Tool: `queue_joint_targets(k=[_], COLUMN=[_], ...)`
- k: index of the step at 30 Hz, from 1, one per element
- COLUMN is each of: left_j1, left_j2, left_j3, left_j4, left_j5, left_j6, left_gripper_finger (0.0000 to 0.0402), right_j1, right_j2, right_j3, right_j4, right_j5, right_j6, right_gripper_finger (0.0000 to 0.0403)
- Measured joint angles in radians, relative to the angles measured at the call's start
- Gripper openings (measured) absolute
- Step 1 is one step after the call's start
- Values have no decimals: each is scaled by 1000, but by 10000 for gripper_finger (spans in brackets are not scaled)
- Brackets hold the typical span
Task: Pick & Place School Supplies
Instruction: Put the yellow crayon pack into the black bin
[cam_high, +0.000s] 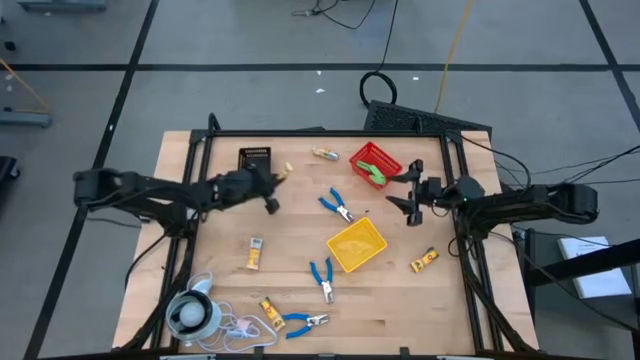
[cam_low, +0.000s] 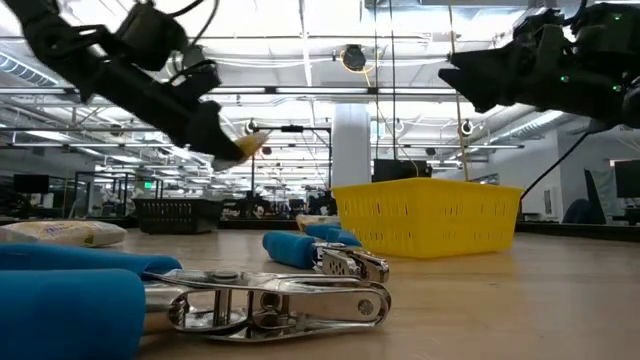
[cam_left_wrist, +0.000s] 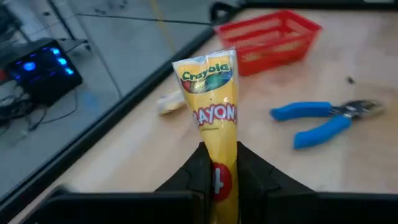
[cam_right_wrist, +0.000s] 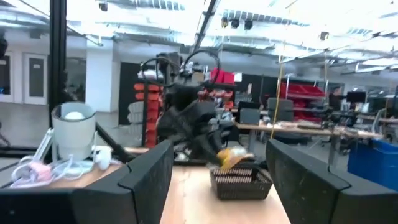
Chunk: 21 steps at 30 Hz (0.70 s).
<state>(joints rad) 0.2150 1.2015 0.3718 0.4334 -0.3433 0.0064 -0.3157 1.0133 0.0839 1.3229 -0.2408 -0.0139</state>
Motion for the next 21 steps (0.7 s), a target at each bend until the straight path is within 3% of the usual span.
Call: queue_joint_targets(k=[5,10,21], left_j1=[88,158,263], left_j2=[-93,-91,-91], left_j3=[-64,-63,-62], left_j4=[-94,-185,-356], left_j5=[-19,-72,-38], left_j6=[-61,-108,-204], left_gripper_finger=[40,40,40], right_j1=[42,71,76], right_j2=[1,6,6], right_j3=[14,22,22], right_j4=[-37,-49,-87], right_j5=[32,64,88], right_j6=[-24,-36,-54], right_gripper_finger=[247,247,247])
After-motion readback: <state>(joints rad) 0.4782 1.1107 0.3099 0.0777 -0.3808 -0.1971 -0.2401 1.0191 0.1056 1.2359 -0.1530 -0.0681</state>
